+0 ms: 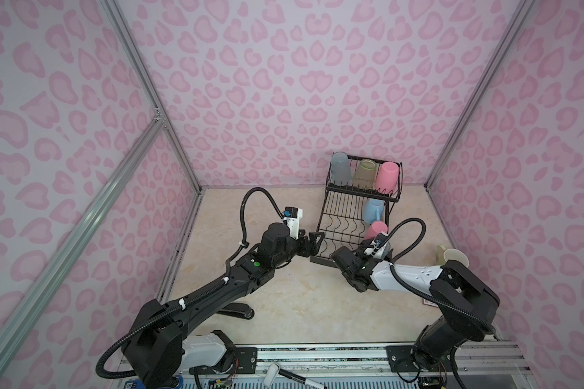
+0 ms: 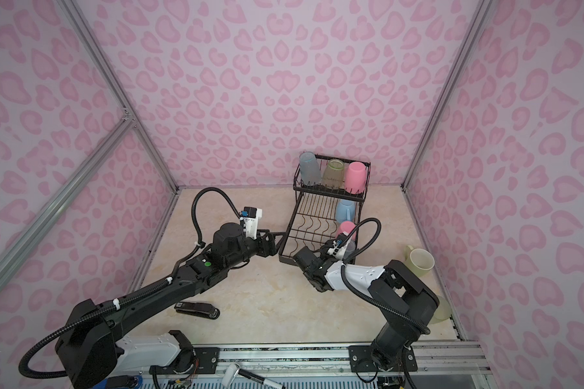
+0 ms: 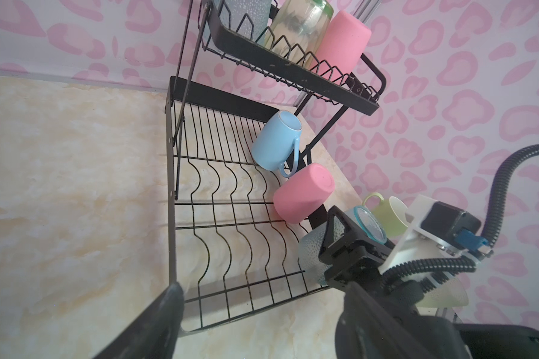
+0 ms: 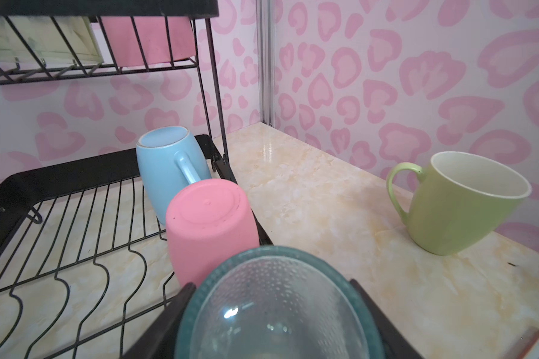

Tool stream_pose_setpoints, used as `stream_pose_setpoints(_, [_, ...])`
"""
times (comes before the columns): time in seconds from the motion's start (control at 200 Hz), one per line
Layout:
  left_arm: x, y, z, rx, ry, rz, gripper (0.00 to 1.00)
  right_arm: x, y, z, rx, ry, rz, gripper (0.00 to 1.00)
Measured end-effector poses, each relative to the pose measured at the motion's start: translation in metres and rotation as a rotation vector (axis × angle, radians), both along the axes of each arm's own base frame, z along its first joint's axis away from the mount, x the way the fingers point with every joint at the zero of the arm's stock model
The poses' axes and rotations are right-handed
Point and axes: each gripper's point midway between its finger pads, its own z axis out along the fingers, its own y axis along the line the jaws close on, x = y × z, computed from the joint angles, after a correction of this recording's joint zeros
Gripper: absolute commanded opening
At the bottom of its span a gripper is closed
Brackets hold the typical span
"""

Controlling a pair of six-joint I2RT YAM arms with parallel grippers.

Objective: Load cups into a dish rack
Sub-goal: Place the cup upside down at the dish rack.

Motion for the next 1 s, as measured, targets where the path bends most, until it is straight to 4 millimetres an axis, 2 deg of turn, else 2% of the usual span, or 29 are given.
stream_pose_setpoints(0.375, [0.001,-0.002,-0.003,0.001,0.003,-0.004,0.83,-0.003,-0.003,-0.022,-0.027,0.039,-0.035,0.68])
stream_pose_setpoints(0.725, [0.001,-0.003,-0.005,0.003,0.007,-0.008,0.83,0.0,-0.008,-0.029,-0.009,0.078,-0.04,0.84])
stream_pose_setpoints(1.0, [0.001,-0.004,-0.007,0.007,0.013,-0.011,0.83,0.008,-0.004,-0.026,0.017,0.111,-0.005,0.89])
